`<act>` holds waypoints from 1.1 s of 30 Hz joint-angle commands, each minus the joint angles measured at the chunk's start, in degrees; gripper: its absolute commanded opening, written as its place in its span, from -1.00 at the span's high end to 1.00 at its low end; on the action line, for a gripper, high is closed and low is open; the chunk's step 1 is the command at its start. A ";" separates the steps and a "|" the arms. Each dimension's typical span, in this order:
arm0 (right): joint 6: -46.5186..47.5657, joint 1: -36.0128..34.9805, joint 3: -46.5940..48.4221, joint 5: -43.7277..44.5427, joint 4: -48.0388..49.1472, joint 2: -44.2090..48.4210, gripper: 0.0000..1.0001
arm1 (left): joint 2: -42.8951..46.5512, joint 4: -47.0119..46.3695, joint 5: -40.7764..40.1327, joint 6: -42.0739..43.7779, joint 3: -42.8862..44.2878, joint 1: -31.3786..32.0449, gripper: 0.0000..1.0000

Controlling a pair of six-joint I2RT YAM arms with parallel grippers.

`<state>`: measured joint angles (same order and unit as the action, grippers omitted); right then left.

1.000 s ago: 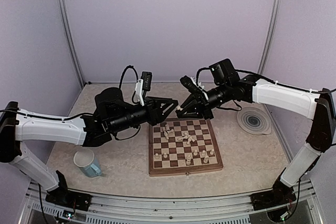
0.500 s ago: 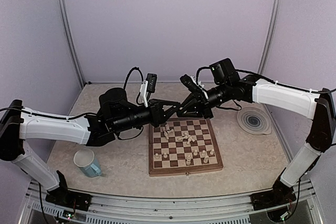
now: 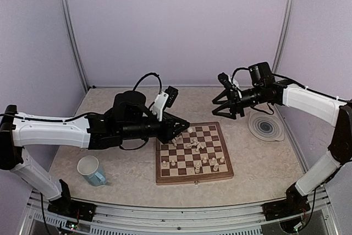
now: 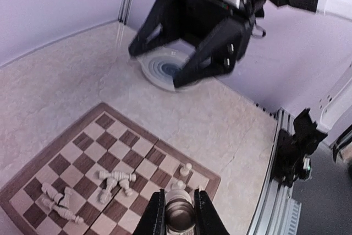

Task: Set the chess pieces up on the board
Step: Pass from the right arm to the left, then place the queen at d1.

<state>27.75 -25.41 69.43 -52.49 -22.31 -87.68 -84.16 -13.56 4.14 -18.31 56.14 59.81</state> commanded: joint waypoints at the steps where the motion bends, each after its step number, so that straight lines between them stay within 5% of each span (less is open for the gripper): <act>1: -1.26 6.60 -2.62 4.27 3.24 4.76 -0.30 | -0.84 20.95 -3.93 9.43 4.04 3.94 0.85; 6: -3.98 10.42 -5.93 10.97 8.75 5.73 -0.43 | -6.53 25.83 -5.78 11.99 4.50 7.69 0.86; 8: -5.79 10.76 -6.08 16.26 10.31 5.76 -0.95 | -8.52 25.12 -4.95 11.85 4.31 8.56 0.86; 9: -6.72 10.92 -5.95 18.68 10.87 5.69 -0.98 | -9.54 24.77 -4.56 11.82 4.45 8.79 0.86; 33: -6.05 12.16 -7.99 16.42 10.86 6.64 -0.98 | -19.60 17.85 -3.97 9.48 8.38 7.32 0.81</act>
<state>20.97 -13.74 62.35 -34.96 -12.08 -81.91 -102.30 6.33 0.75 -8.95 62.43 67.57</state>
